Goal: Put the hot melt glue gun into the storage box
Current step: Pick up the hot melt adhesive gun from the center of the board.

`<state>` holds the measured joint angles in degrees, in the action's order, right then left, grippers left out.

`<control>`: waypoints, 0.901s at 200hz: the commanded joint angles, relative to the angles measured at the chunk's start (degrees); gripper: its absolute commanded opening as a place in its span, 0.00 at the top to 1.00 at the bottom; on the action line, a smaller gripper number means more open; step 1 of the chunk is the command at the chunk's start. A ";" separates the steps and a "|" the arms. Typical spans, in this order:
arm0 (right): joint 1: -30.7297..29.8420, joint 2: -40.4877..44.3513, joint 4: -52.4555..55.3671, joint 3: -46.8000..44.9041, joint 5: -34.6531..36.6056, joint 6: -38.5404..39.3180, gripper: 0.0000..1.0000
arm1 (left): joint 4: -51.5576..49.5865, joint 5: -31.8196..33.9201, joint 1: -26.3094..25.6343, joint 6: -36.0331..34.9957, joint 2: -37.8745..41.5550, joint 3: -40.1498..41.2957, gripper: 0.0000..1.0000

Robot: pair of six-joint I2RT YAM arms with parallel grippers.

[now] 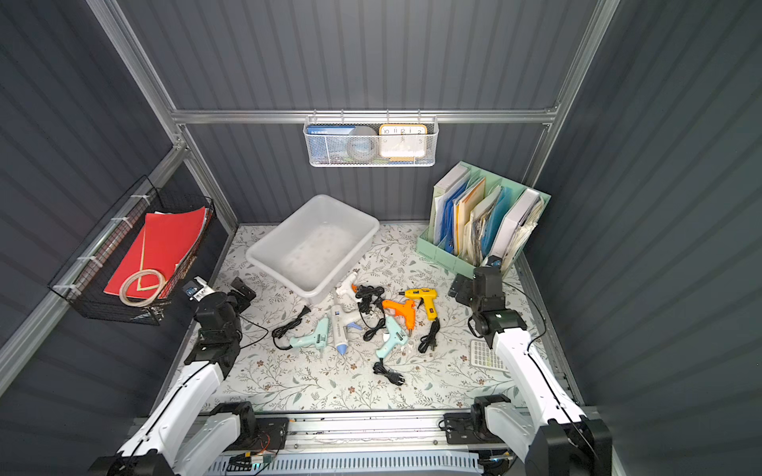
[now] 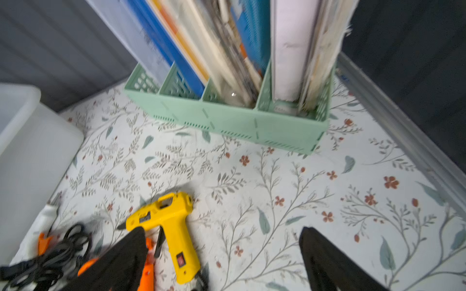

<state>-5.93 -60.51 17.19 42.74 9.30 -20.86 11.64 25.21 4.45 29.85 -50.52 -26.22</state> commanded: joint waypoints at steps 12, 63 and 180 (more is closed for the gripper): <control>-5.13 -6.95 17.37 6.52 -5.10 2.05 0.05 | -10.56 1.50 -0.05 8.57 1.33 -4.16 0.00; -6.84 -24.38 26.77 16.85 -14.43 7.19 0.23 | -11.79 -2.51 -0.05 10.48 0.10 -7.35 0.00; -8.82 -45.23 25.56 26.09 -8.89 9.43 0.35 | -11.30 -12.97 -0.05 8.47 -3.69 -11.37 0.00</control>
<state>-14.41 -103.13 43.53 66.87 -0.95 -12.38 1.85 15.16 4.45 39.38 -51.70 -34.06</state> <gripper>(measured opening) 0.654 0.999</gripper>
